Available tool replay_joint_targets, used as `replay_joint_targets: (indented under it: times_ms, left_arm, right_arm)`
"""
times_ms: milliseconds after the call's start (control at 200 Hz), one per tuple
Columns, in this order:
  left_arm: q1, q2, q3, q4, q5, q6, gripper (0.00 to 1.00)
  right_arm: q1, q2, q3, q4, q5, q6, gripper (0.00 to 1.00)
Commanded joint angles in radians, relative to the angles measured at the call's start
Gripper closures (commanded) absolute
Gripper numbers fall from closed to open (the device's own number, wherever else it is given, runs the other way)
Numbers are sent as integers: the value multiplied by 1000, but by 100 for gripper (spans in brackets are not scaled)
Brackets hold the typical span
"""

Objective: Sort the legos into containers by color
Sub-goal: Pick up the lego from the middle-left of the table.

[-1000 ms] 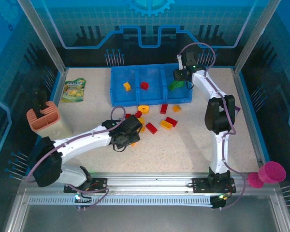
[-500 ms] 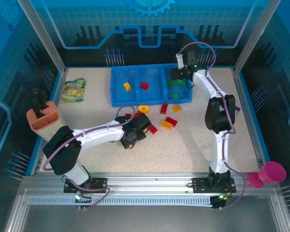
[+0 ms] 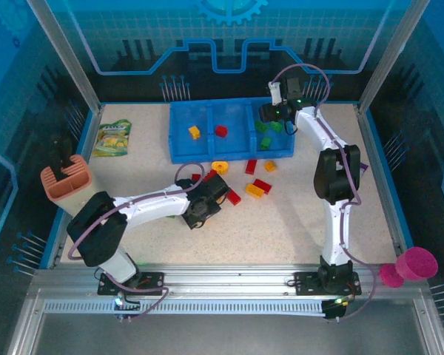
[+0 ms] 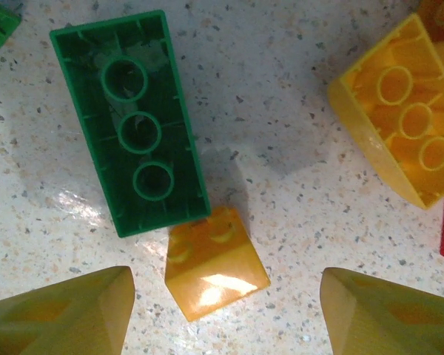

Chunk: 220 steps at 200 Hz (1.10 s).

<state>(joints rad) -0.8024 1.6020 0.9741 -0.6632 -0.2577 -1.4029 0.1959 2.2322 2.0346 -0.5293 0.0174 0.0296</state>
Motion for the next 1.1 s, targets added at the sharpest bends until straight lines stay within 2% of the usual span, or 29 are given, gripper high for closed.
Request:
replay_joint_targets:
  times_ms: [0,285,500,650,901,1096]
  left_arm:
    - [18,7,-39,41,1,-30,33]
    - [41,37,-63,86,26,-21,36]
    - [44,54,-69,111,66,-20,42]
    - [43,76,-72,133,93,-15,48]
    - [42,62,-73,103,92,7,67]
    - [42,-8,1,11,66,88,70]
  right_arm:
    - [-6,-27,-23,13,-8,-18,38]
    - [-7,-16,4,-16,19,-20,40]
    - [-7,-1,18,-26,28,-22,40]
    - [-7,-5,17,-27,30,-28,40]
    - [-7,-29,33,-46,54,-42,40]
    - [-6,-74,-31,-36,41,-25,38]
